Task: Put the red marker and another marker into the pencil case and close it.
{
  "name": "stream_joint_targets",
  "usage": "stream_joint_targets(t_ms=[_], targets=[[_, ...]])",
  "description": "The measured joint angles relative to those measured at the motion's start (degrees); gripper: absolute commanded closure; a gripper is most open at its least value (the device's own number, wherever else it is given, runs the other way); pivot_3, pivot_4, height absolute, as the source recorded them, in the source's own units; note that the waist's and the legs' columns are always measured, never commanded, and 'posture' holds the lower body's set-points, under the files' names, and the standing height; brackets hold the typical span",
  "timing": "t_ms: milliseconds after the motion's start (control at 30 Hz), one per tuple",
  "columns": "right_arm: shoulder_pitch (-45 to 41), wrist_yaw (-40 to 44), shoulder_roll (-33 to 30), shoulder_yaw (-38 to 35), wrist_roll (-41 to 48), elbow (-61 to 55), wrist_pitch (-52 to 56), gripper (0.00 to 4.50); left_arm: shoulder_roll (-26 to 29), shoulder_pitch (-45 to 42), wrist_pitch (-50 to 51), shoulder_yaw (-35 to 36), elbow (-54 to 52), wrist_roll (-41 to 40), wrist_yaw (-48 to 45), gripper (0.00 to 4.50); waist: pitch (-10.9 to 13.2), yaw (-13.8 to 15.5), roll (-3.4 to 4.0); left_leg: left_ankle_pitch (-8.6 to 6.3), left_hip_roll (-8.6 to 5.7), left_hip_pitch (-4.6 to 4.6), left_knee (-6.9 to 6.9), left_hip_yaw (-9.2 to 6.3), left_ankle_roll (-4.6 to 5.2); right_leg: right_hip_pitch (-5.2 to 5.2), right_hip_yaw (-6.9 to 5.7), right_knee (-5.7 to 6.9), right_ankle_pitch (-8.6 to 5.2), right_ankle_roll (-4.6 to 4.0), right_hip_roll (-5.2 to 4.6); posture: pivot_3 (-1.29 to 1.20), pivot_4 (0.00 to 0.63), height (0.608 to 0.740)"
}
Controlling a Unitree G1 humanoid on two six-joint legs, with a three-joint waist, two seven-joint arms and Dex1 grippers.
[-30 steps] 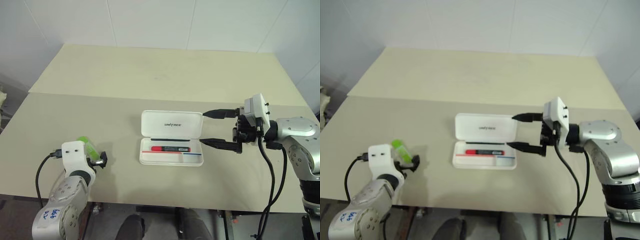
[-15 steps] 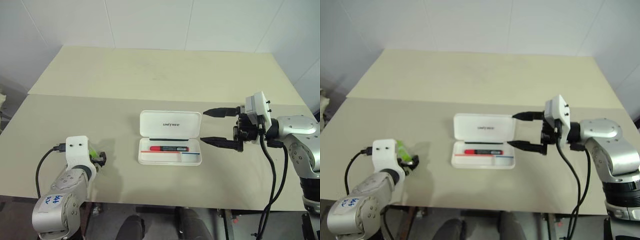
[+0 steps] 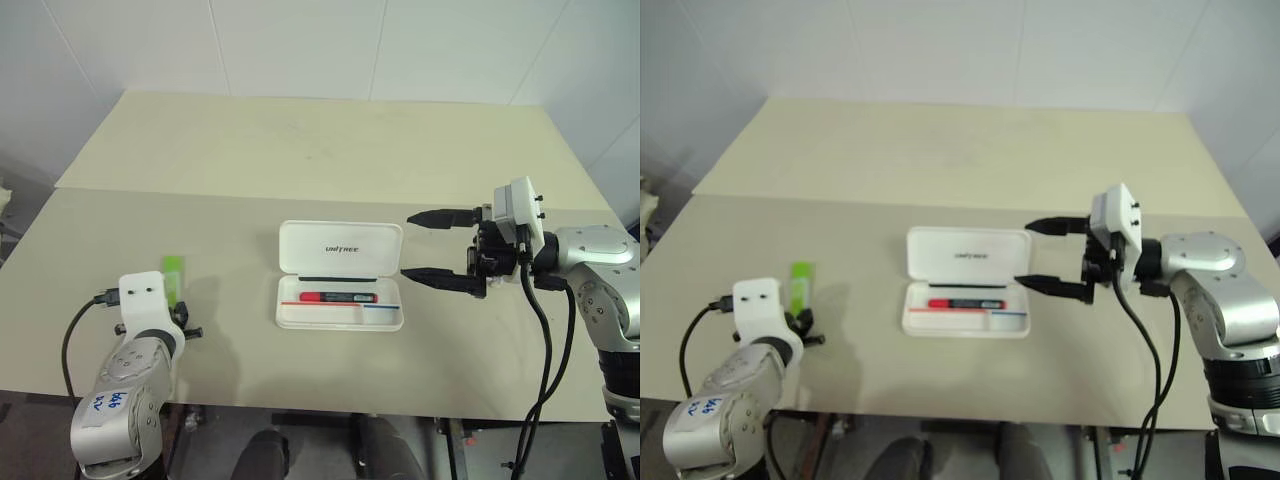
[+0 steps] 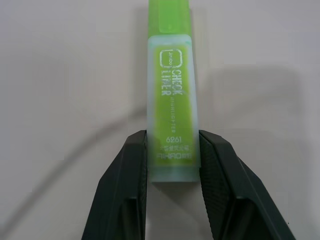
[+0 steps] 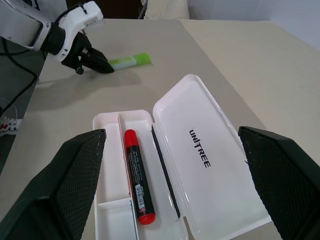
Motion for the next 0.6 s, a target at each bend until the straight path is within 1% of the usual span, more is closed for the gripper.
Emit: stream_joint_targets(t_ms=[100, 267, 333, 433, 600], targets=[[0.01, -0.01, 0.00, 0.00, -0.36, 0.36, -0.22, 0.00, -0.98, -2.47, -5.87, 2.18, 1.43, -0.52, -1.32, 3.49, 0.02, 0.28, -0.03, -0.01, 0.00, -0.09, 0.00, -0.07, 0.01, -0.02, -0.08, -0.08, 0.01, 0.02, -0.02, 0.00, 0.150, 0.740], [0.56, -0.11, -0.09, -0.10, -0.41, 0.32, -0.23, 0.00, 0.90, -3.96, -19.39, 2.42, 3.97, -2.65, -7.62, 3.49, 0.02, 1.31, -0.03, -0.09, 0.02, -0.18, -0.02, -0.04, 0.01, -0.10, -0.09, -0.21, 0.00, 0.01, -0.03, 0.00, 0.150, 0.740], [1.32, -0.31, -0.49, -0.38, -0.36, 0.20, -0.06, 0.00, 2.49, -5.30, -24.57, 2.09, 7.02, -4.74, -11.99, 3.49, 0.02, 1.46, -0.03, -0.10, 0.03, -0.23, -0.02, -0.05, 0.01, -0.12, -0.11, -0.23, 0.00, 0.00, -0.02, 0.00, 0.150, 0.740], [2.00, -0.50, -1.42, -0.83, -0.24, -0.37, 0.27, 0.00, 6.91, -7.20, -31.04, 0.77, 10.28, -7.75, -19.85, 3.49, 0.03, 1.66, -0.02, -0.11, 0.02, -0.27, -0.02, -0.06, 0.03, -0.14, -0.14, -0.26, -0.01, -0.01, -0.03, 0.00, 0.150, 0.740], [2.91, -1.42, -3.45, -4.49, -0.16, -0.96, 0.77, 0.00, 14.31, -8.75, -41.02, -3.12, 14.80, -10.55, -32.72, 3.49, 0.04, 1.53, 0.00, -0.15, 0.04, -0.28, -0.04, -0.03, 0.07, -0.14, -0.13, -0.30, -0.02, -0.03, -0.03, 0.00, 0.150, 0.740]])
